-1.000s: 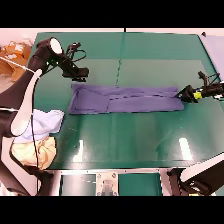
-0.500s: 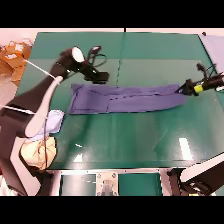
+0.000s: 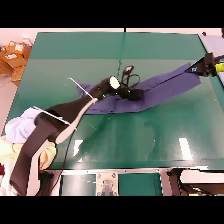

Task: Fold the shirts.

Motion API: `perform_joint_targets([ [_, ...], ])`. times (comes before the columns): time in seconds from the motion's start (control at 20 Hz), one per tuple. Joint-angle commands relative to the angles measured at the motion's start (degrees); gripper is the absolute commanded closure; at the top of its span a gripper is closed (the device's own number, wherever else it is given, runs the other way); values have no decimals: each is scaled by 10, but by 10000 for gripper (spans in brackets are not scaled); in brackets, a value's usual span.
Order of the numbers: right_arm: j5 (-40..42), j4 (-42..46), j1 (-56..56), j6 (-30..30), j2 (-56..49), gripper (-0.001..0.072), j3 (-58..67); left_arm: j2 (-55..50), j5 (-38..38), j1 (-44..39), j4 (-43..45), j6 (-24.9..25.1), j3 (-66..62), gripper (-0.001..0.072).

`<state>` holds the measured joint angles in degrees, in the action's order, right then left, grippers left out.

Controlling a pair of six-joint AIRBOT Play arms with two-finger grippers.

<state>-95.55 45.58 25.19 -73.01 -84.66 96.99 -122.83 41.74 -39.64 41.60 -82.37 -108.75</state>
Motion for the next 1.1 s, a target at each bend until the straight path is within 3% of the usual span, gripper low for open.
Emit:
perform_joint_targets([
  [0.0,-5,-9,-16,-18,30,697,0,-31,-18,-27,-51,2,-1,688],
  [0.15,2,-8,-17,-18,30,697,0,-27,19,-7,-48,3,-16,687],
  [0.35,10,-14,-28,-26,30,698,0,-9,207,75,-35,3,-98,689],
  [0.6,70,-15,-143,-71,30,698,-29,117,365,208,104,-3,-100,689],
  [0.8,218,-15,-293,-113,25,697,-101,192,458,306,125,0,-100,688],
  [1.05,445,-17,-497,-158,-70,697,-118,223,480,384,125,34,-98,688],
])
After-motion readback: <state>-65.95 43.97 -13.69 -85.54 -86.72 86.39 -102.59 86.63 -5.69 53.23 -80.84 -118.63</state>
